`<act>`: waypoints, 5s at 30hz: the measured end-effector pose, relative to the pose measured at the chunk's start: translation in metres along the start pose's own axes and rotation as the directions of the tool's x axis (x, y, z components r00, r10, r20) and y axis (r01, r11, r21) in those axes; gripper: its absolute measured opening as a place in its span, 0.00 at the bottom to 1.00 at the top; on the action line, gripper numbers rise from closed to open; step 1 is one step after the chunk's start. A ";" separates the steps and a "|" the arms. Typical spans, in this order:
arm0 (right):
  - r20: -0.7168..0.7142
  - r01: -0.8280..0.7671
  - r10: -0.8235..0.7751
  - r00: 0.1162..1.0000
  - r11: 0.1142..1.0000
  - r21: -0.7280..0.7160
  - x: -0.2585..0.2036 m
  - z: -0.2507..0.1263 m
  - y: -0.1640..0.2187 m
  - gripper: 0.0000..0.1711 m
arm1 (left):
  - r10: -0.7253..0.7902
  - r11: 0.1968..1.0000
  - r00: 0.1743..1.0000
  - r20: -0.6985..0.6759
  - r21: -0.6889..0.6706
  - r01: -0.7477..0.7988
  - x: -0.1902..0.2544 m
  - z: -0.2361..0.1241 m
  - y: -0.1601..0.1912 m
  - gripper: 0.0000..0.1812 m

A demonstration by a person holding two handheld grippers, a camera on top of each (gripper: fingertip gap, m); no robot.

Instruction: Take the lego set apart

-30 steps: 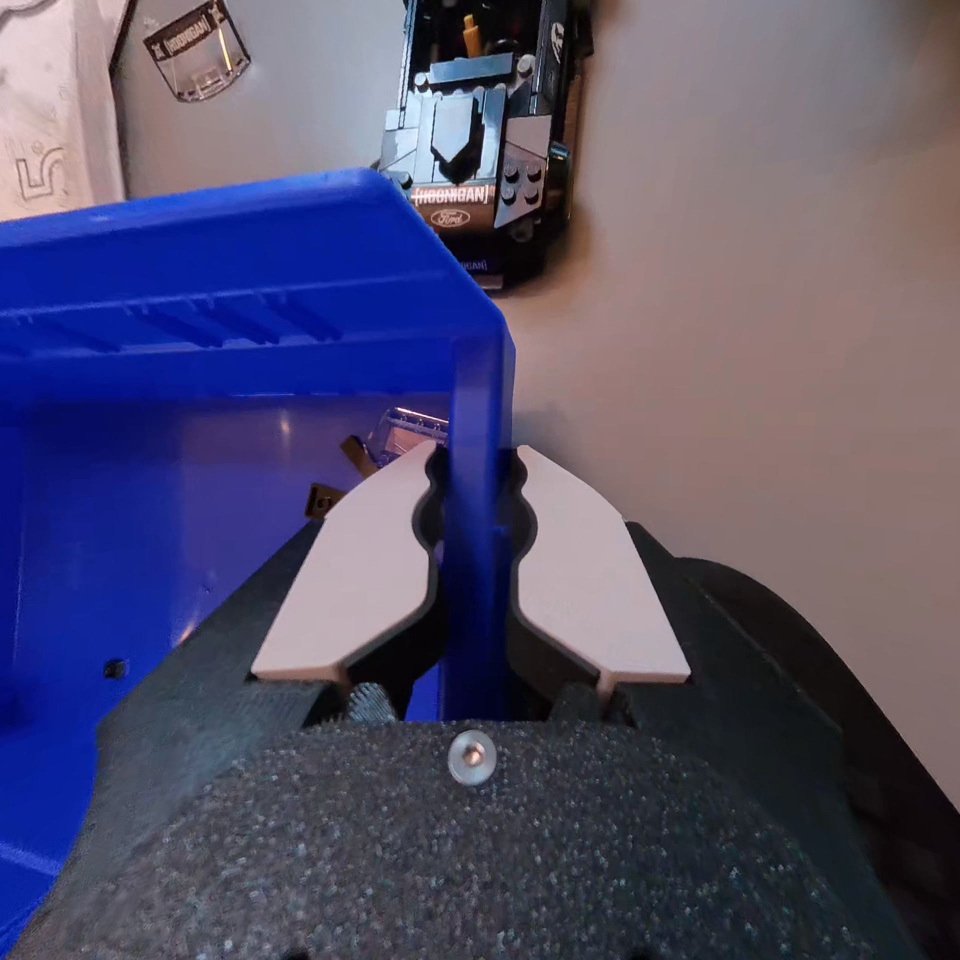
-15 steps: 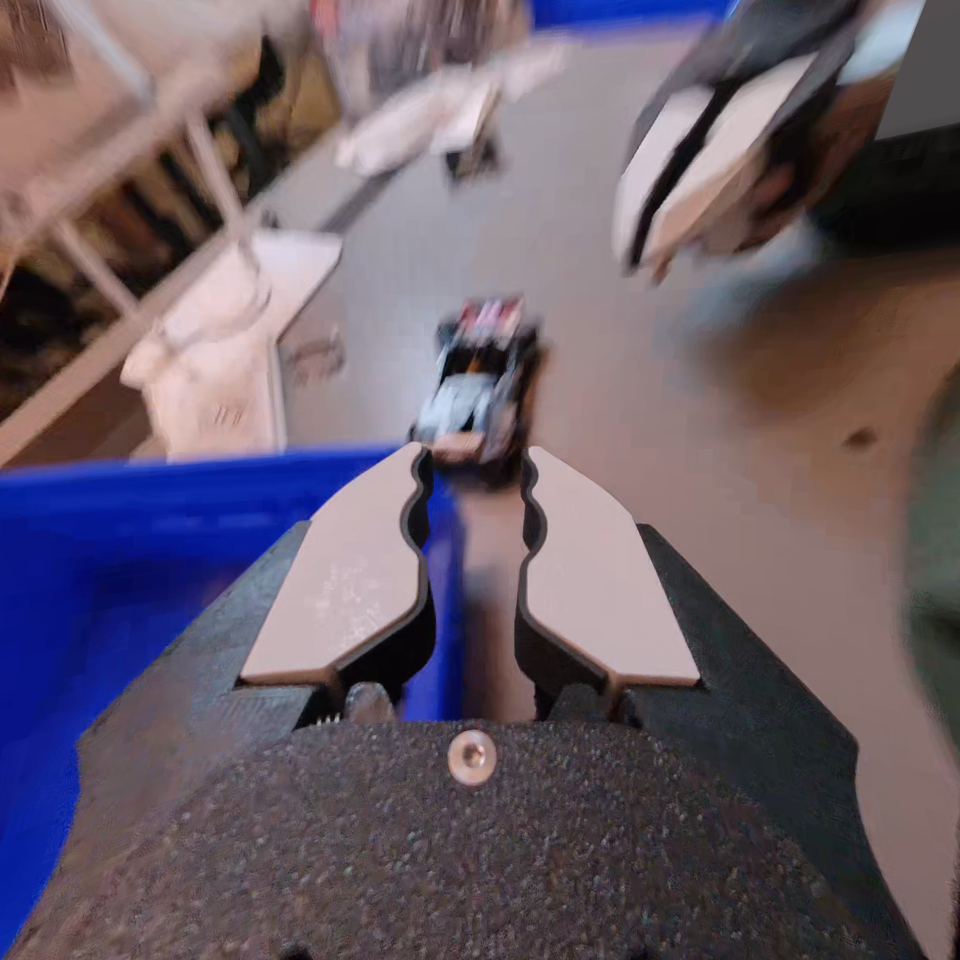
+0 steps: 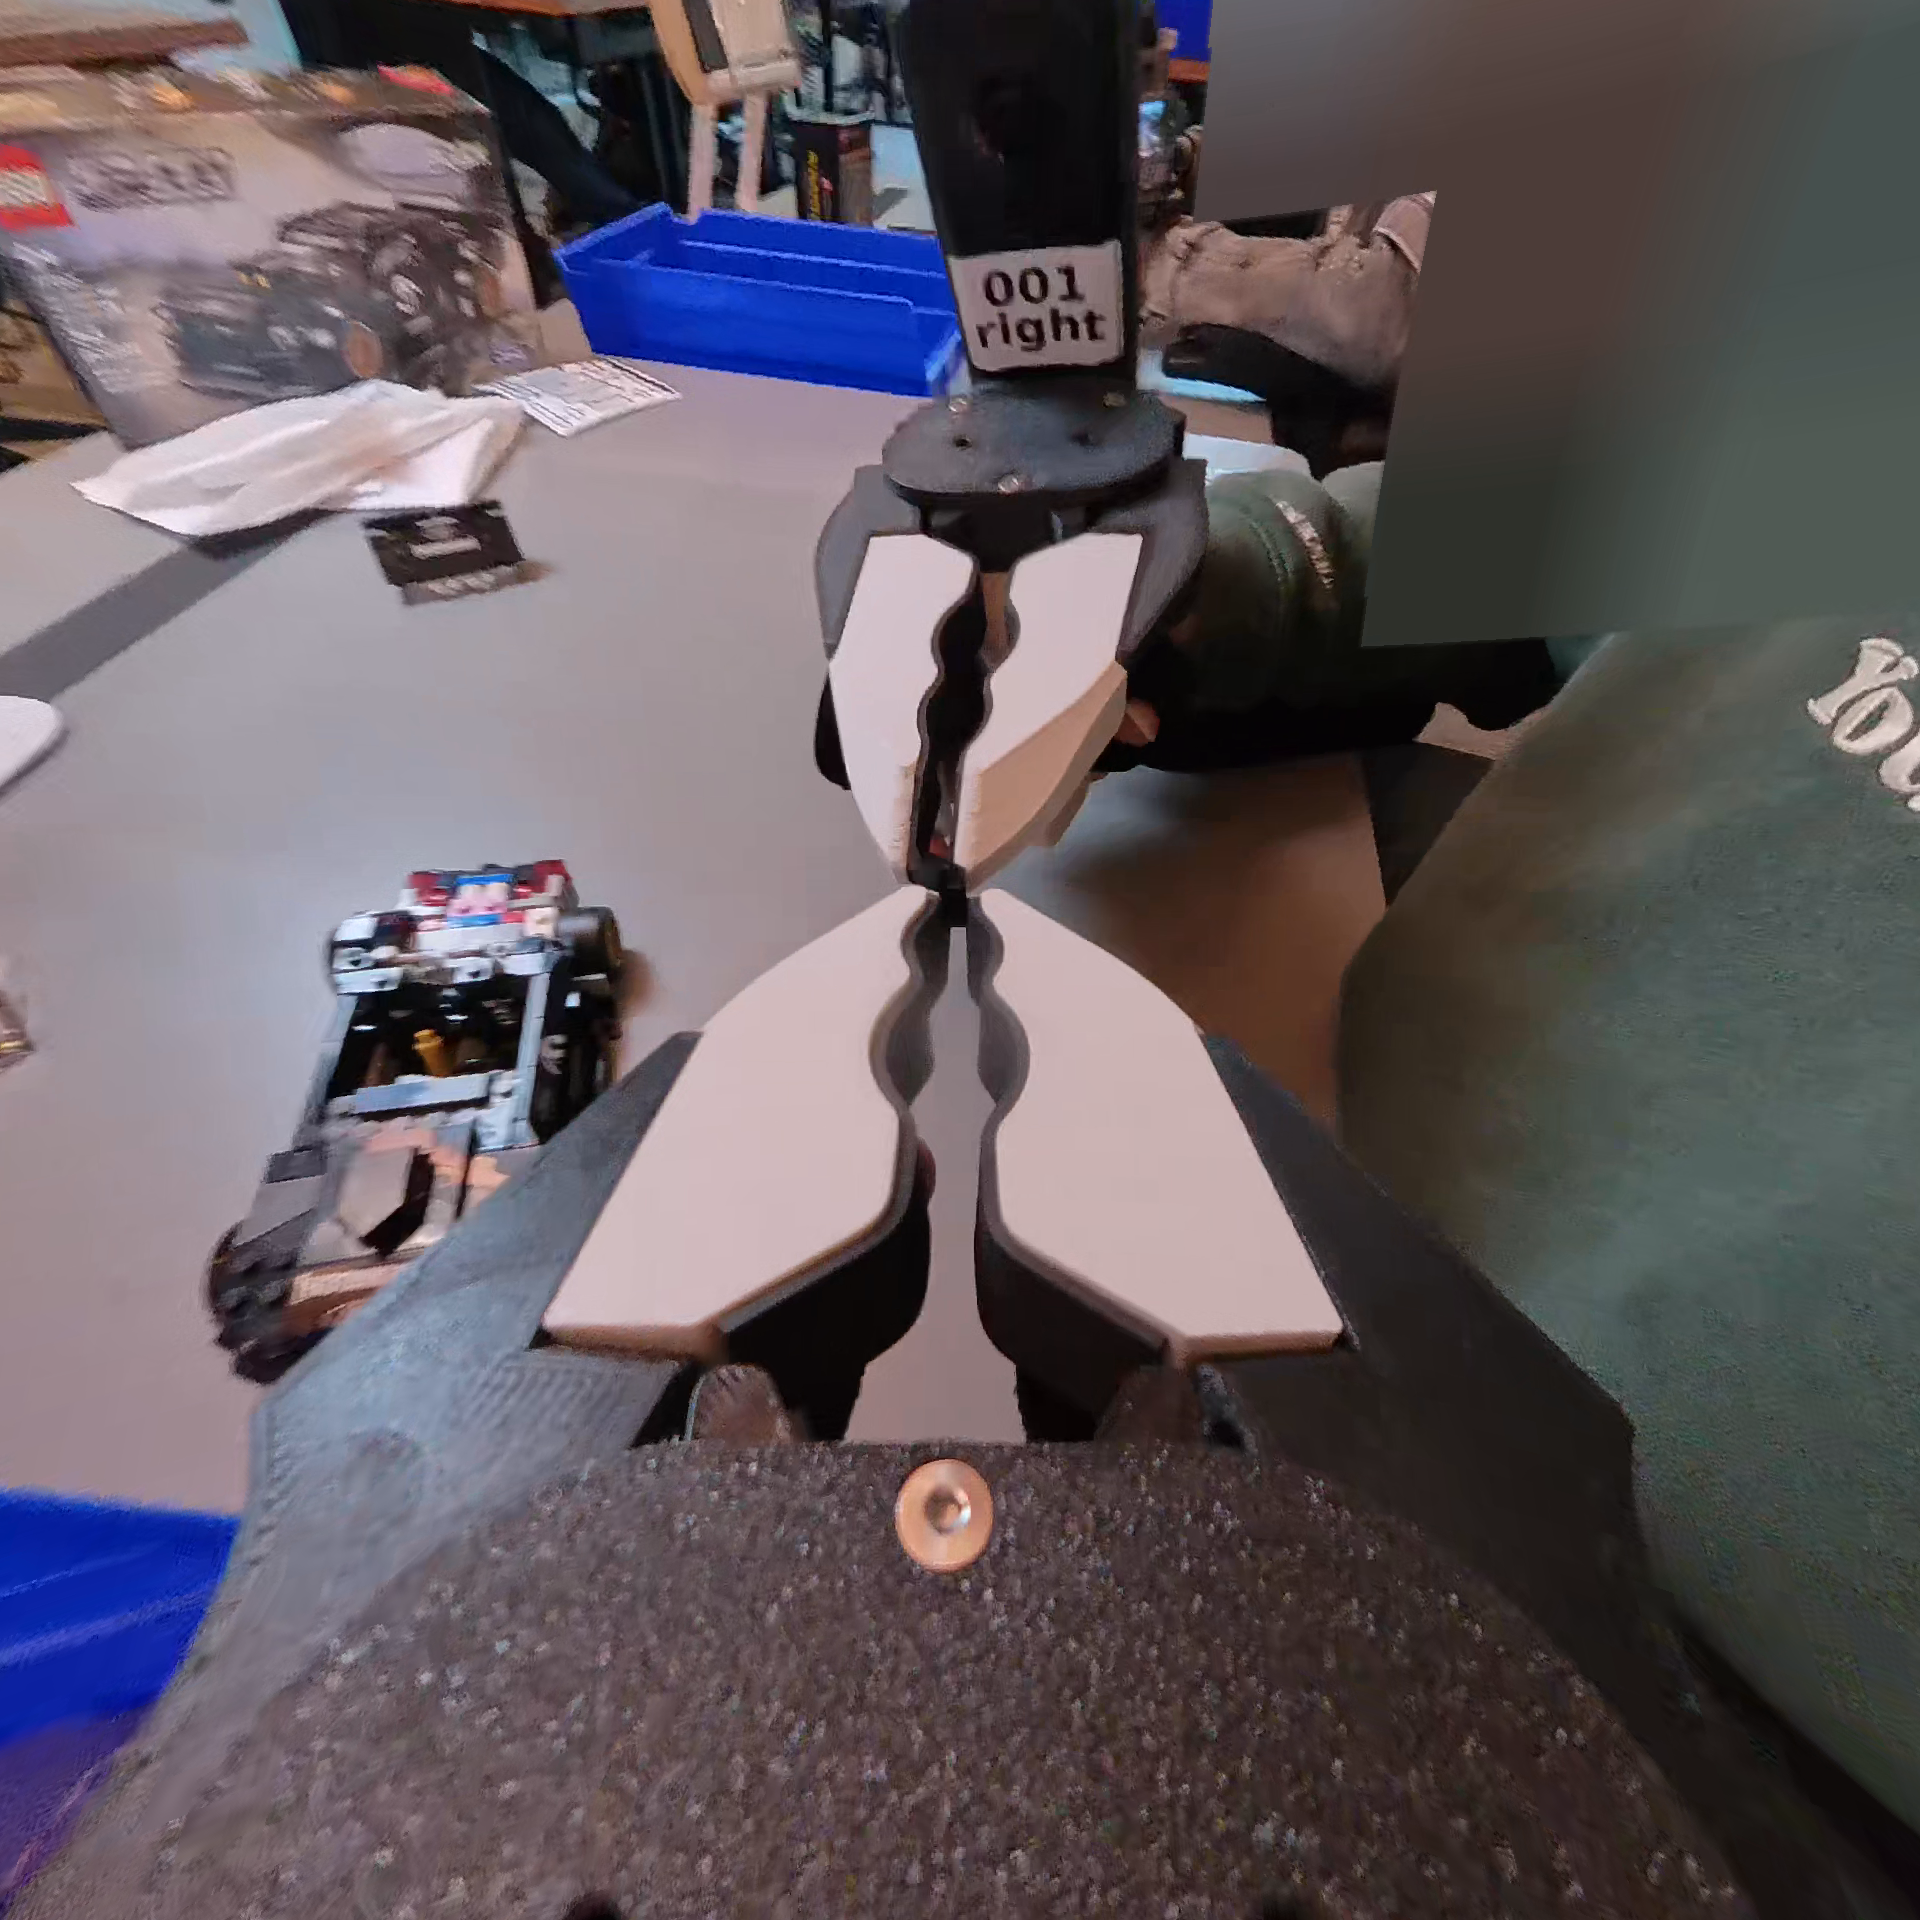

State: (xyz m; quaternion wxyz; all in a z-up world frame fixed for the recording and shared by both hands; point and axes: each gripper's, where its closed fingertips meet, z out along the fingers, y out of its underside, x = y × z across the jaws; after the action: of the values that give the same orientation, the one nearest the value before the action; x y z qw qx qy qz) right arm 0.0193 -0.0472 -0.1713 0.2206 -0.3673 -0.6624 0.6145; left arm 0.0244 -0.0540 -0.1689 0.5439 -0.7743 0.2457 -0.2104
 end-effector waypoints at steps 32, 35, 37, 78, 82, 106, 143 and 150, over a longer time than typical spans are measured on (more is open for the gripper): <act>0.357 0.306 -0.089 0.930 0.725 -0.617 -0.068 -0.008 0.115 0.05 | 0.024 0.928 0.857 0.515 -0.330 0.173 -0.089 -0.109 0.075 0.28; 0.241 0.139 -0.048 0.969 0.916 -0.376 -0.047 0.006 0.062 0.05 | 0.089 0.987 0.935 0.344 -0.158 -0.036 -0.050 -0.075 0.033 0.21; 0.139 0.000 0.025 0.990 0.983 -0.182 -0.022 0.007 0.025 0.05 | 0.181 0.982 0.953 0.244 -0.098 -0.161 -0.022 -0.052 0.020 0.20; -0.477 -0.062 -0.019 0.879 0.986 -0.153 0.103 -0.035 0.038 0.19 | -0.164 0.883 0.787 0.595 -0.267 0.385 -0.132 -0.116 0.092 0.37; -0.487 -0.078 -0.048 0.872 0.969 -0.234 0.113 -0.035 0.053 0.19 | -0.065 0.950 0.822 0.566 -0.217 0.225 -0.123 -0.102 0.062 0.31; 0.045 0.228 -0.259 0.965 0.740 -0.633 0.137 -0.010 0.063 0.09 | 0.173 0.872 0.910 0.376 -0.488 0.035 -0.111 0.028 0.056 0.34; 0.245 0.236 -0.098 0.964 0.737 -0.633 0.134 0.000 0.066 0.05 | 0.131 0.761 0.907 0.401 -0.627 0.167 -0.155 0.061 0.083 0.46; 0.317 0.311 -0.125 0.940 0.696 -0.647 0.133 0.001 0.067 0.05 | 0.088 0.746 0.930 0.357 -0.642 0.176 -0.150 0.064 0.088 0.40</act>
State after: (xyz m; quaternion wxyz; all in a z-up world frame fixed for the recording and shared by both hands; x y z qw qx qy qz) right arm -0.0509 0.0510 -0.2578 0.0552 -0.2609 -0.9039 0.3345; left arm -0.0698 0.0596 -0.2819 0.2636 -0.9473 0.1803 0.0252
